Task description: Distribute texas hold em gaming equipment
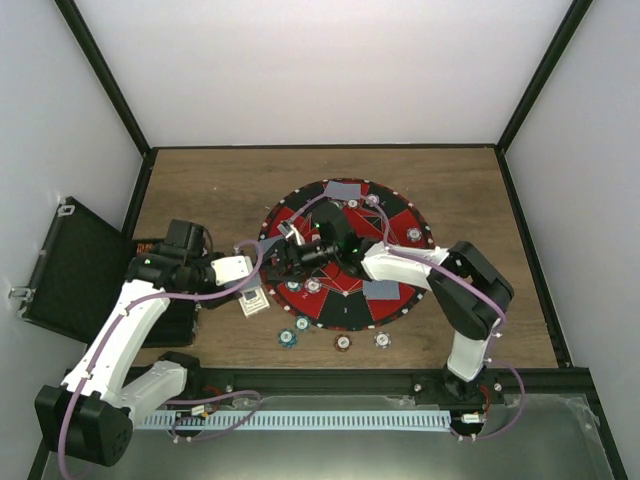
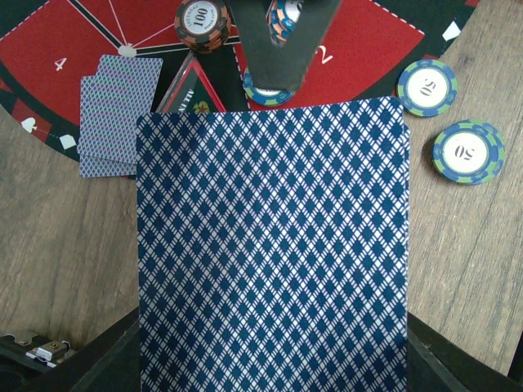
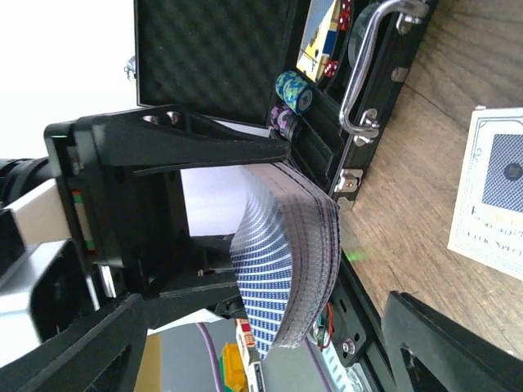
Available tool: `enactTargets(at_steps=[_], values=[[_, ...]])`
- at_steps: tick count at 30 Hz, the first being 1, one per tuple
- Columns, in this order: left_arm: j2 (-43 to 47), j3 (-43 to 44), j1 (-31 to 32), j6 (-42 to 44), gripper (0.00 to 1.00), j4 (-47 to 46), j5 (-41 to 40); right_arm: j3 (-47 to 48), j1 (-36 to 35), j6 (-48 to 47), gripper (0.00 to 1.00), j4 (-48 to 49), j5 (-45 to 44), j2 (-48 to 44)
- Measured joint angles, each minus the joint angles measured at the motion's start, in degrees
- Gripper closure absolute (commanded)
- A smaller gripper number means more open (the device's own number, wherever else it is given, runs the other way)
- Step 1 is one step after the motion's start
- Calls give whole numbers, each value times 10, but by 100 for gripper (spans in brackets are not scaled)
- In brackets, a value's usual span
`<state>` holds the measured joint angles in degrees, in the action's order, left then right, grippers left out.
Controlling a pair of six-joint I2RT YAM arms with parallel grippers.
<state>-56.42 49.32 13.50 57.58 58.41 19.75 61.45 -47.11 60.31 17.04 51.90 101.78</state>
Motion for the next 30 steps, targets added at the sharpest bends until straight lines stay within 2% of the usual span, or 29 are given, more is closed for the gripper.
enactTargets(at_steps=[14,22,30], values=[[0,0,0,0,76,0,0,31,-38,53,25,59,15,81],[0,0,0,0,76,0,0,63,-48,92,33,107,29,130],[1,0,0,0,76,0,0,53,-38,107,40,131,33,138]])
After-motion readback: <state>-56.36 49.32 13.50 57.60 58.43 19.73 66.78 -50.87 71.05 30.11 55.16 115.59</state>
